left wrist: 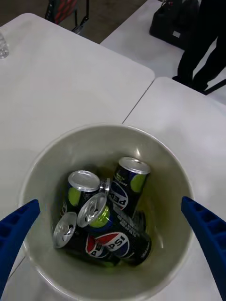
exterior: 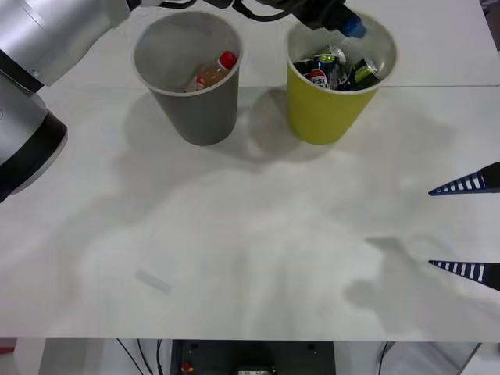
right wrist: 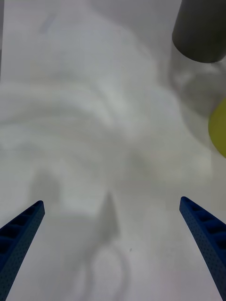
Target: Put the can into the green bin and the plastic bottle into the gray bin
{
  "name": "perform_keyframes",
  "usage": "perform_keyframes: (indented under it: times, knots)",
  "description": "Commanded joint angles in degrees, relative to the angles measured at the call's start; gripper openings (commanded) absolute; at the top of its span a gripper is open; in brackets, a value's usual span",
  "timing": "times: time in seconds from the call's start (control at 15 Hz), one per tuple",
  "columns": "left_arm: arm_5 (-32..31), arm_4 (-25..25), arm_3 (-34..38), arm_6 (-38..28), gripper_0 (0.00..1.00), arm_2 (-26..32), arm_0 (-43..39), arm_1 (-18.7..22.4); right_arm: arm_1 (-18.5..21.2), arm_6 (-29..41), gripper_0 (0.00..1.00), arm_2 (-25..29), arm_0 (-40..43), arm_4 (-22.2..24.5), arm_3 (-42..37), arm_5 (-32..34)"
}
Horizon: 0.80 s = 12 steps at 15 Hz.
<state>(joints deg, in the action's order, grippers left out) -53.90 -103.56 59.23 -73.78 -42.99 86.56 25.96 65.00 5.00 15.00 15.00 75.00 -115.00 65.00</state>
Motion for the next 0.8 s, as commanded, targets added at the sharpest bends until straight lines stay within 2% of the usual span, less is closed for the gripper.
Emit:
perform_keyframes:
  times: [0.07,0.2,0.27,0.4,0.6,0.8]
  knots:
    - [-1.6,4.8,1.8,3.7,1.00,0.8,-2.1,5.5,0.0,0.0,1.00,0.0,0.0,0.0,0.0,0.0]
    - [-4.3,5.5,3.2,7.8,1.00,5.7,-5.8,8.1,0.0,0.0,1.00,0.0,0.0,0.0,0.0,0.0]
    - [-6.9,5.2,3.6,9.4,1.00,10.4,-8.3,9.4,0.0,0.0,1.00,0.0,0.0,0.0,0.0,0.0]
    - [-10.5,3.8,5.5,10.2,1.00,15.4,-11.2,11.2,0.0,0.0,1.00,0.0,0.0,0.0,0.0,0.0]
    - [-16.4,1.8,12.1,12.9,1.00,23.8,-17.6,14.4,0.0,0.0,1.00,0.0,0.0,0.0,0.0,0.0]
    - [-23.2,2.1,18.8,20.3,1.00,33.1,-25.6,16.4,0.0,0.0,1.00,0.0,0.0,0.0,0.0,0.0]
